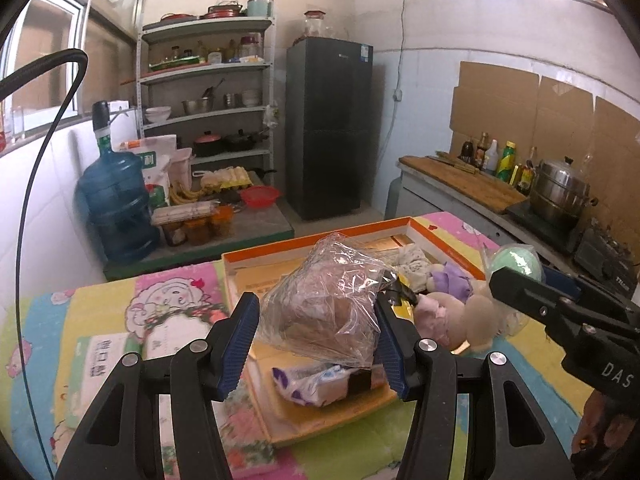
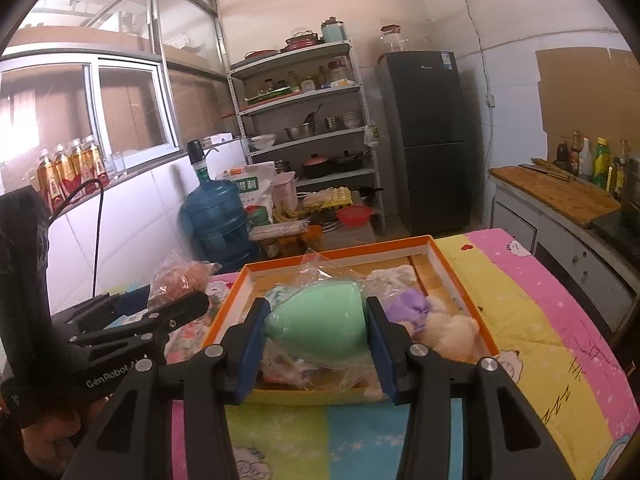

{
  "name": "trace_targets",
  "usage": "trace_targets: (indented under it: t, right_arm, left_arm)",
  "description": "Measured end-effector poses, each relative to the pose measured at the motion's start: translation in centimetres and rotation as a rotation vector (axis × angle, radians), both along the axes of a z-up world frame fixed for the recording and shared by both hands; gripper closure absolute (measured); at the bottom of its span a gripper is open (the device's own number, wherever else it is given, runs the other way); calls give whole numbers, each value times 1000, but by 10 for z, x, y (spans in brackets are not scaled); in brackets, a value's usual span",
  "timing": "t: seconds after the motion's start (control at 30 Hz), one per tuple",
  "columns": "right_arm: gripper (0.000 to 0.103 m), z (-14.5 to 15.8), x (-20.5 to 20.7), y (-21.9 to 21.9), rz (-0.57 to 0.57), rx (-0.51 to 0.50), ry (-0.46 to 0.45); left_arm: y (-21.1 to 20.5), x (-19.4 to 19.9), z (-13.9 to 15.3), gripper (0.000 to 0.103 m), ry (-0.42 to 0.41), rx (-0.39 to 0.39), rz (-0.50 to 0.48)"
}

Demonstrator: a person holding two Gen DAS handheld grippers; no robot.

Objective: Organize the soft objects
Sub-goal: 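Lower the bread bag and green ball into the box and open both tools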

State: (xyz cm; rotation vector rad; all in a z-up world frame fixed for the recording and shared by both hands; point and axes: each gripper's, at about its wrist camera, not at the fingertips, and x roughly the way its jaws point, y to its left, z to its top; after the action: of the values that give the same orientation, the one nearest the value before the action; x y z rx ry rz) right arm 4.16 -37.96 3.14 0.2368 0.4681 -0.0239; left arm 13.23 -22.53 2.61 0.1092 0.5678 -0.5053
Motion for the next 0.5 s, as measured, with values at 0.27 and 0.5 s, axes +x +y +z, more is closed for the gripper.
trace_targets:
  t: [0.27,0.5]
  right_arm:
    - [55,-8,20,-20,-6,11,18]
    - [55,-13,44,-28,6,9,33]
  left_arm:
    - [-17,26,-13,45,17,25,23]
    - [-27,43,-22,45,29,47,38]
